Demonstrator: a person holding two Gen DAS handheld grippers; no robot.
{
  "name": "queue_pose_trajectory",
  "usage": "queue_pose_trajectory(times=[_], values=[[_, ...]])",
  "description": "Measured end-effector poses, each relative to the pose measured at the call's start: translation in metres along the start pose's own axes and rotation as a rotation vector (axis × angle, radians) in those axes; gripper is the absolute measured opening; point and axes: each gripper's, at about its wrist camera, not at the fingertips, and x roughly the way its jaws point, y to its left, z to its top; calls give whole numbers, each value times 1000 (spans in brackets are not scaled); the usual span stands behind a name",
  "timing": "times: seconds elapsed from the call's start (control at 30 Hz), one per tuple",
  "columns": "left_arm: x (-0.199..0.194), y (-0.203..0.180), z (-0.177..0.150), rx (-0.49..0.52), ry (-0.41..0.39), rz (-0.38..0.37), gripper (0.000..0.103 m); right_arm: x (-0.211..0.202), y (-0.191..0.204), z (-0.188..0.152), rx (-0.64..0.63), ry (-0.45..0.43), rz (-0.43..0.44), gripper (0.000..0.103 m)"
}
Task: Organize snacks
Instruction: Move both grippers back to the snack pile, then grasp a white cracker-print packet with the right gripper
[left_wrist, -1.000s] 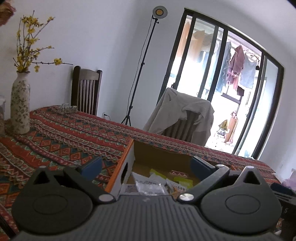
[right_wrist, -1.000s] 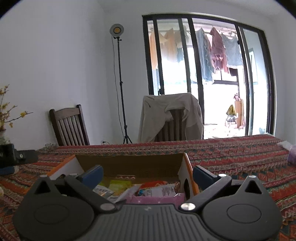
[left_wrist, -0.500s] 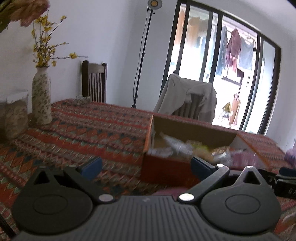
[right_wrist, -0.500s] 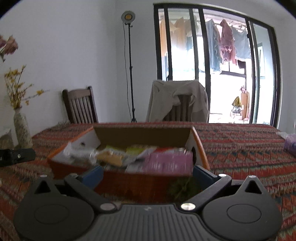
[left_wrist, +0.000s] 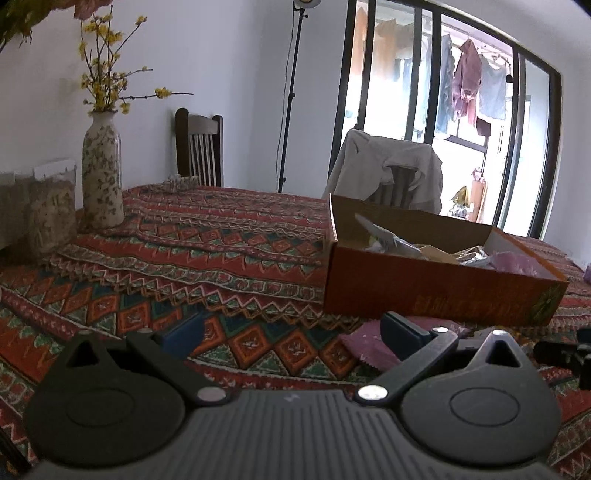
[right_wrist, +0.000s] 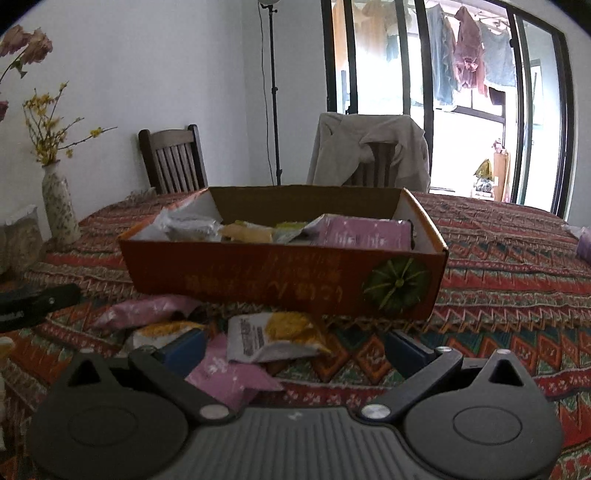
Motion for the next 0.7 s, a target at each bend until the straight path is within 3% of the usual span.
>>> queue_pose_trajectory(times=[0.5,0.7], values=[[1,6,0,-35,4,-3,103,20,-2,10,-11,42,-10,103],[1,7,0,-43,2,0,103,57,-2,24,-61,150,-3,103]])
